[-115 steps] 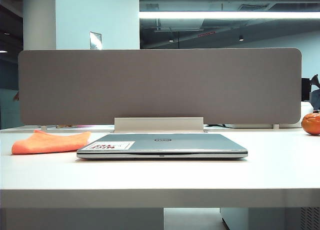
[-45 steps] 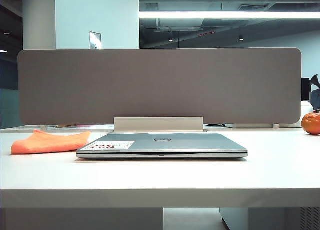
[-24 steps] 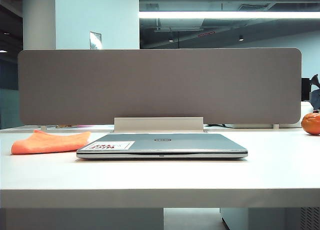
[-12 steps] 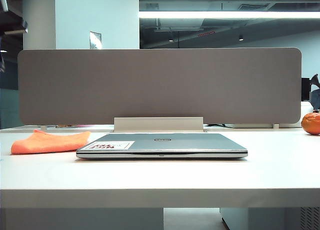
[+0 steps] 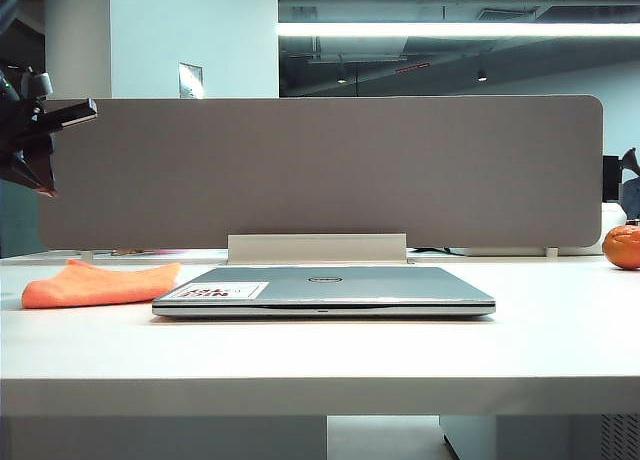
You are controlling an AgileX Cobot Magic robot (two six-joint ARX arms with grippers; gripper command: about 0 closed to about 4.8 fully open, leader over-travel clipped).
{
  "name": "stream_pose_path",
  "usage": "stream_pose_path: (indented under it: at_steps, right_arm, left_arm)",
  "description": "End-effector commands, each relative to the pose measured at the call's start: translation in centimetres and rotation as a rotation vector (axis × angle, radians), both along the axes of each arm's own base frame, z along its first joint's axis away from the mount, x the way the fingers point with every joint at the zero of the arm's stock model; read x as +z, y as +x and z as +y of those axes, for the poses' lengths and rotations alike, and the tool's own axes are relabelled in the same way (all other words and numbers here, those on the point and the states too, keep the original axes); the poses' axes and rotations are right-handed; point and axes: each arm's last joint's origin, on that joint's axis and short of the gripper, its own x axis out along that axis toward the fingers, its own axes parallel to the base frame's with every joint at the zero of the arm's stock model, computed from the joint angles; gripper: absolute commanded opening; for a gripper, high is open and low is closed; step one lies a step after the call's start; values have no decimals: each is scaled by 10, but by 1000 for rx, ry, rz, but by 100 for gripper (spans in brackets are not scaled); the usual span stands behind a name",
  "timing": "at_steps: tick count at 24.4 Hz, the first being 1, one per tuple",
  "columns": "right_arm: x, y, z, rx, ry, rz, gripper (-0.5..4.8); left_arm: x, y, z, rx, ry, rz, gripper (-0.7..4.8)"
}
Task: Pick up the orange rag and put it over the laptop.
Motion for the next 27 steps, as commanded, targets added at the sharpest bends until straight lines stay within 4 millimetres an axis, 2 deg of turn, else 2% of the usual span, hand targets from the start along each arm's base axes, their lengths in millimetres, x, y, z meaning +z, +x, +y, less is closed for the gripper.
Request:
stream_pose_path:
  at_steps: [1, 4, 7, 9, 10, 11, 17, 27]
  right_arm:
    - [3, -1, 0, -1, -2, -17, -5]
    - [3, -1, 0, -2, -3, -17, -5]
    - [3, -1, 0, -2, -3, -17, -5]
    - [3, -1, 0, -2, -3, -17, -5]
    - [3, -1, 0, -1, -2, -17, -5]
    - [3, -1, 0, -2, -3, -17, -5]
    - [3, -1, 0, -1, -2, -17, -5]
    - [3, -1, 0, -1, -2, -18, -5]
  left_arm:
    - [-3, 12, 15, 33, -103, 11, -6]
    - [-13, 19, 35, 66, -156, 81, -6]
    - [-23, 17, 44, 58, -212, 136, 4]
    - [-32, 17, 47, 64, -249, 182, 111]
    - [-40, 18, 47, 68, -260, 215, 209]
    - [-42, 18, 47, 67, -263, 227, 220]
    - [-67, 24, 45, 39, -328, 306, 220]
    - [-82, 27, 43, 35, -334, 345, 220]
